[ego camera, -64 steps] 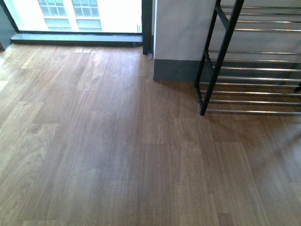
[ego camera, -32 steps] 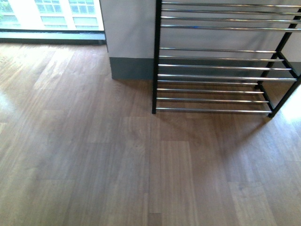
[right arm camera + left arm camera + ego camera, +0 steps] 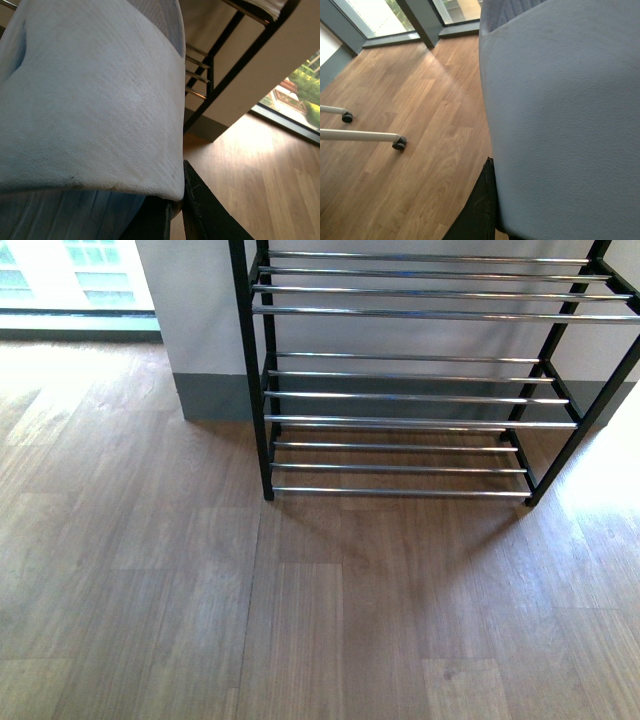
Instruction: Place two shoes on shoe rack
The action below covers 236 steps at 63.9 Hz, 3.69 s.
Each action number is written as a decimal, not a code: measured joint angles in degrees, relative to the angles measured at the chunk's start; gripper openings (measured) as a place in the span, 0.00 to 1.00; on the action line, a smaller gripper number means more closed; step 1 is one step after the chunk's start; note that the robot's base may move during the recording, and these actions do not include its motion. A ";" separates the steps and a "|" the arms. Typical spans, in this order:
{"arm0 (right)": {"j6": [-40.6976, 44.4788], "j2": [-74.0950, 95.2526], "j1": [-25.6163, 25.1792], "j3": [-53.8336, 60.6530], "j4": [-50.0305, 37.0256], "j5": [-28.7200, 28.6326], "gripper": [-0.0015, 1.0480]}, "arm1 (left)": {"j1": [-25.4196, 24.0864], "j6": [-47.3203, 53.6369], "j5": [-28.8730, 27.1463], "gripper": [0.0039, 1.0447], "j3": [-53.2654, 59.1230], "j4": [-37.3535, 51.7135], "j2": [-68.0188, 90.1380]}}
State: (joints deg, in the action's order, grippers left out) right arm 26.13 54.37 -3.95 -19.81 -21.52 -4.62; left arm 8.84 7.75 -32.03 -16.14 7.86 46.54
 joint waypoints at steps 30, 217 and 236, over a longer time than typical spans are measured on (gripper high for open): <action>-0.02 0.00 0.07 0.04 0.00 0.28 0.01 | 0.00 0.00 0.09 0.01 0.02 0.00 -0.04; -11.30 56.41 11.87 -32.85 -13.42 10.45 0.01 | 0.00 0.13 0.07 0.01 0.02 0.00 -0.02; 0.50 67.36 11.37 -37.16 -14.16 12.28 0.01 | 0.00 0.13 0.07 0.01 0.02 0.00 -0.02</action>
State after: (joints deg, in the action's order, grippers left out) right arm 26.63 121.73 7.42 -56.97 -35.68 7.66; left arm 8.84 7.88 -31.97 -16.12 7.86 46.52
